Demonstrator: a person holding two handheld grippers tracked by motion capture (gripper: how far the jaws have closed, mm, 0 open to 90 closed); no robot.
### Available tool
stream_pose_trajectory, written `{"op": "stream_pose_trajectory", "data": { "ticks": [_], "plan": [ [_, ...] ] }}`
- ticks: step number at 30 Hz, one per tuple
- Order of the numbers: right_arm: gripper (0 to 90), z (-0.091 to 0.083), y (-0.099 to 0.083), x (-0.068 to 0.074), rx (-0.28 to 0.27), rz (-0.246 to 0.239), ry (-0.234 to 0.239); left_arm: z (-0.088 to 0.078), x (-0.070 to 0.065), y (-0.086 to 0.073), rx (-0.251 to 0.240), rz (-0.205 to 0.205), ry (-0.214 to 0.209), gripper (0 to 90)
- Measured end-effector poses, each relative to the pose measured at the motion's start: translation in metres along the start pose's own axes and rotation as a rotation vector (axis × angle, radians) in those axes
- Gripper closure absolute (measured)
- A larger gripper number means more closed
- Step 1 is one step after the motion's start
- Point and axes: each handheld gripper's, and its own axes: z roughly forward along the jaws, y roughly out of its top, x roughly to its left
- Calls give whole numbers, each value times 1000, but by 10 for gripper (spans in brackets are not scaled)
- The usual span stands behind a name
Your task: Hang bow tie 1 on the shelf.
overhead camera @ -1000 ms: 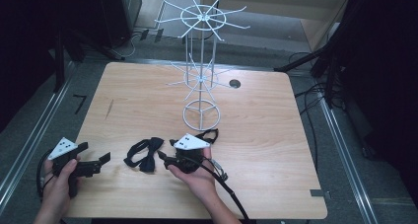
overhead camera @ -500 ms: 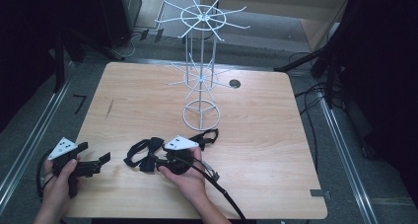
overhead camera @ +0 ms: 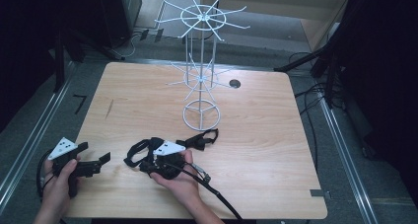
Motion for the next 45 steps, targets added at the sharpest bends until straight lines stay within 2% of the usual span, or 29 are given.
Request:
{"op": "stream_pose_trajectory", "data": {
  "ticks": [7, 8, 9, 12, 15, 16, 17, 18, 21, 23, 27, 28, 31, 35, 45],
  "plan": [
    [477, 3, 1, 3, 45, -21, -32, 0, 0, 0, 0, 0, 0, 0],
    [514, 4, 1, 4, 65, -30, -34, 0, 0, 0, 0, 0, 1, 0],
    [514, 4, 1, 4, 65, -30, -34, 0, 0, 0, 0, 0, 1, 0],
    [599, 4, 0, 3, 67, -52, -40, 0, 0, 0, 0, -1, 0, 0],
    [700, 3, 0, 0, 65, -41, -32, 0, 0, 0, 4, 3, 1, 0],
    [762, 1, 0, -2, 68, -29, -20, 0, 0, 0, 4, 3, 1, 0],
    [762, 1, 0, -2, 68, -29, -20, 0, 0, 0, 3, 3, 1, 0],
    [822, 0, -1, -4, 65, -29, -10, 0, 0, 0, 2, 3, 1, 0],
    [851, -2, -2, -5, 58, -38, -10, 0, 0, 0, 0, 1, 1, 0],
    [858, -4, -2, -4, 51, -52, -27, 0, 0, 0, 0, 0, 0, 0],
    [861, -9, -4, -7, 12, -55, -59, 0, 0, 0, 1, -1, -3, 0],
    [861, -13, -3, -9, -15, -56, -69, 0, 0, 0, 0, 0, -2, 0],
    [861, -18, -1, -9, -36, -58, -77, 0, 1, 0, 0, -1, -2, 0],
    [861, -31, 6, -9, -92, -84, -100, 0, 0, 0, 0, 0, 0, 0],
    [860, -56, 18, -14, -164, -92, -126, 0, 0, 0, 0, 0, -1, 0]
  ]
}}
